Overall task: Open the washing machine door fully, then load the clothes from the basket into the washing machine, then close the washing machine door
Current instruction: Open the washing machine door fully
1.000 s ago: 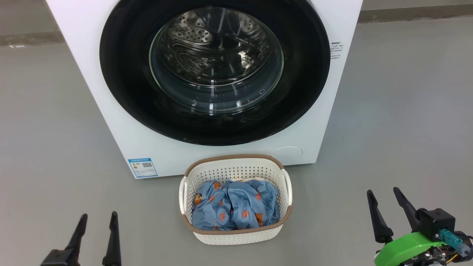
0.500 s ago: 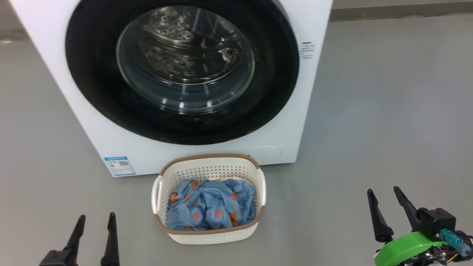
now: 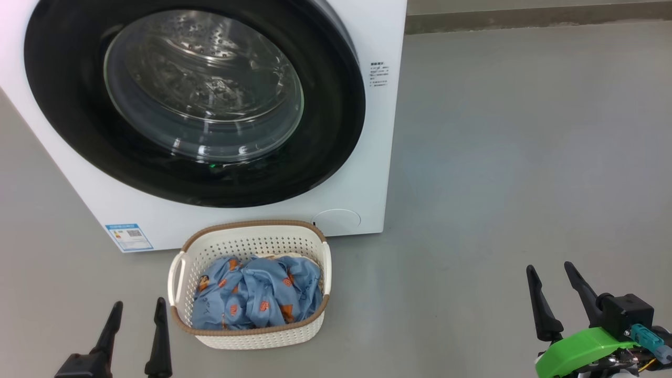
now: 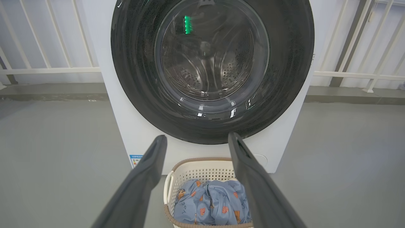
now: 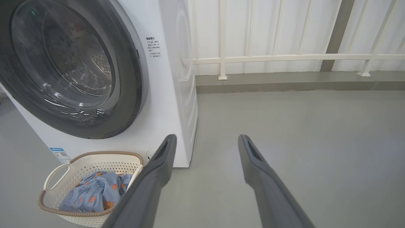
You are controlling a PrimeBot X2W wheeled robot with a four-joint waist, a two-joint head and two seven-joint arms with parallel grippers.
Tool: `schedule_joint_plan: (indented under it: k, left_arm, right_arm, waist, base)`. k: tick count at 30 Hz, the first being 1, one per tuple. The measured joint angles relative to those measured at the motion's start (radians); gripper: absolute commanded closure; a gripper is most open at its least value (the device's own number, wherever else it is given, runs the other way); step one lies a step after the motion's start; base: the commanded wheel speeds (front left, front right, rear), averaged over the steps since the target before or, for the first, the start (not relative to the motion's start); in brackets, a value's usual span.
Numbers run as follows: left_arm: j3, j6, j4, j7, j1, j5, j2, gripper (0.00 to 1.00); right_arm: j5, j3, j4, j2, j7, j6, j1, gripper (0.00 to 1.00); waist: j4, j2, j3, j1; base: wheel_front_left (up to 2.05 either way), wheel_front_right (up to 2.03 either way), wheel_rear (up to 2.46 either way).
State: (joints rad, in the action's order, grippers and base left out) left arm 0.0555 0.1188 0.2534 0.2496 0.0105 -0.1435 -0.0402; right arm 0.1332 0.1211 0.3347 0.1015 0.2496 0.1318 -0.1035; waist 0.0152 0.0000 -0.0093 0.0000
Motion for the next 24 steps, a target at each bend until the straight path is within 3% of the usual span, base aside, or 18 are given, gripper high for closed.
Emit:
schedule_joint_plan:
  k: [18,24]
  left_arm:
    - [-0.006,0.002,-0.049,0.0,-0.01,0.011,0.002,0.0]
    - [-0.01,0.002,-0.063,0.0,-0.023,0.022,0.002,0.0]
  right_arm:
    - [0.02,-0.004,-0.015,-0.001,0.0,0.0,0.0,0.0]
    - [0.091,0.019,-0.026,-0.011,0.0,0.0,-0.003,0.0]
  waist:
    - [-0.002,0.0,-0.01,0.0]
    - [-0.002,0.0,-0.005,0.0]
  base:
    - [0.04,0.04,-0.09]
    - [0.0,0.0,0.0]
